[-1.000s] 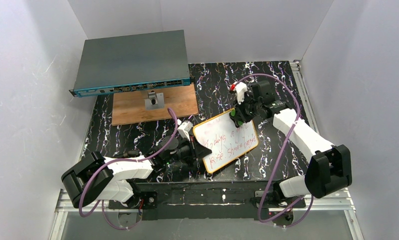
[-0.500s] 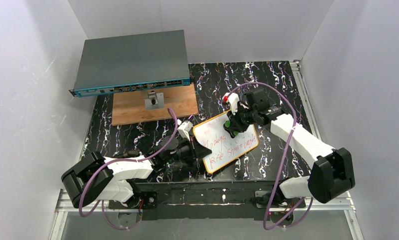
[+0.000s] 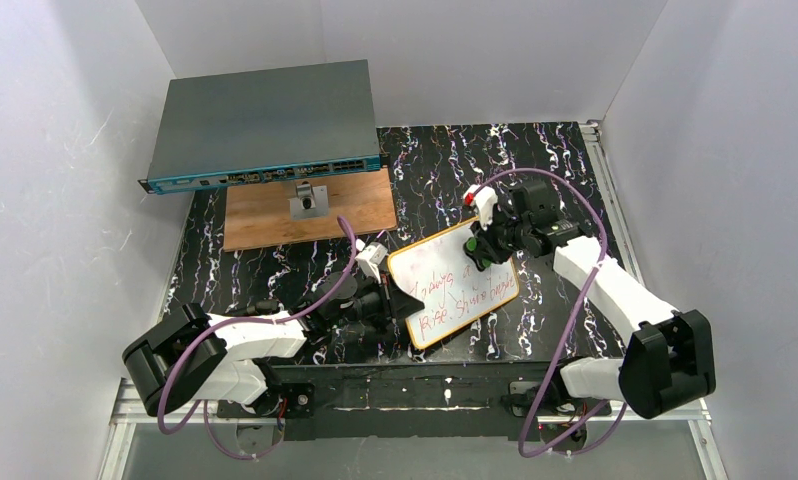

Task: Erase the whiteboard
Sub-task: Erase the whiteboard at the center of the board.

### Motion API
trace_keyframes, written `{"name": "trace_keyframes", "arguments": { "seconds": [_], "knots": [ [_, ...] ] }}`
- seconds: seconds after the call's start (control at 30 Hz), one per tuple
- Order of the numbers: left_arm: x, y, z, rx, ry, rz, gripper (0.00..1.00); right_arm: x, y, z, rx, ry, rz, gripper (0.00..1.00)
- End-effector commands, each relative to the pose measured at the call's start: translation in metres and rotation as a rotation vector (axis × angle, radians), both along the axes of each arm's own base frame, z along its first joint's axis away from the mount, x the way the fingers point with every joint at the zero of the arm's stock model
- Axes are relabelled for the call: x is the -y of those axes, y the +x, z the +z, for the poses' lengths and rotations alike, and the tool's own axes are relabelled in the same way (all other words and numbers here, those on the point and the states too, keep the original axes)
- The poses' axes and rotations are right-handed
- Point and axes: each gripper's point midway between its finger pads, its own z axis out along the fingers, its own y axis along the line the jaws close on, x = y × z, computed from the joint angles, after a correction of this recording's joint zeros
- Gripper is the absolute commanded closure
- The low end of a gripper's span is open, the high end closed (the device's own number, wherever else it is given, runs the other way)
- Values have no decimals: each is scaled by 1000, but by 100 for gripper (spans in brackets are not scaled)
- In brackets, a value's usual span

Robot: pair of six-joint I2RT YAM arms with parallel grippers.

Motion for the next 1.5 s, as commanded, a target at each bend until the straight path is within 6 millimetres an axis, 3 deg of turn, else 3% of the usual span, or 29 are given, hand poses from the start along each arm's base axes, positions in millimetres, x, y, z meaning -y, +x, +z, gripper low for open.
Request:
{"name": "trace_keyframes", "arguments": {
  "seconds": [0.0,0.1,0.2,0.33,0.47,0.53,0.63,0.77,0.87,1.0,1.07,1.17,1.33,1.47],
  "knots": [
    [19,-22,37,133,-81,-179,100,-27,-35,4,-48,92,196,99],
    [19,-22,35,128,-79,-179,100,-45,-35,18,-78,152,222,99],
    [19,-22,34,123,-76,-177,100,-51,-13,35,-56,167,157,99],
    [19,-22,34,123,-74,-176,100,-41,19,50,1,146,41,99],
    [18,-22,35,122,-74,-175,100,-14,36,35,11,94,-64,99],
    [18,-22,35,123,-75,-175,100,-1,35,26,19,64,-75,99],
    [17,-23,36,129,-76,-173,100,6,16,12,11,36,-8,99],
    [17,-23,36,132,-78,-173,100,-12,-29,1,-49,96,175,99],
    [18,-22,35,131,-78,-176,100,-28,-42,6,-63,118,243,99],
    [19,-23,34,124,-80,-178,100,-45,-31,37,-58,183,239,99],
    [19,-22,34,122,-80,-176,100,-47,-19,54,-25,185,214,99],
    [19,-22,34,121,-81,-177,100,-37,2,64,12,174,129,99],
    [20,-23,35,122,-85,-180,100,-5,26,44,38,99,-13,99],
    [17,-23,36,126,-83,-173,100,8,19,23,43,31,-9,99]
  ]
}}
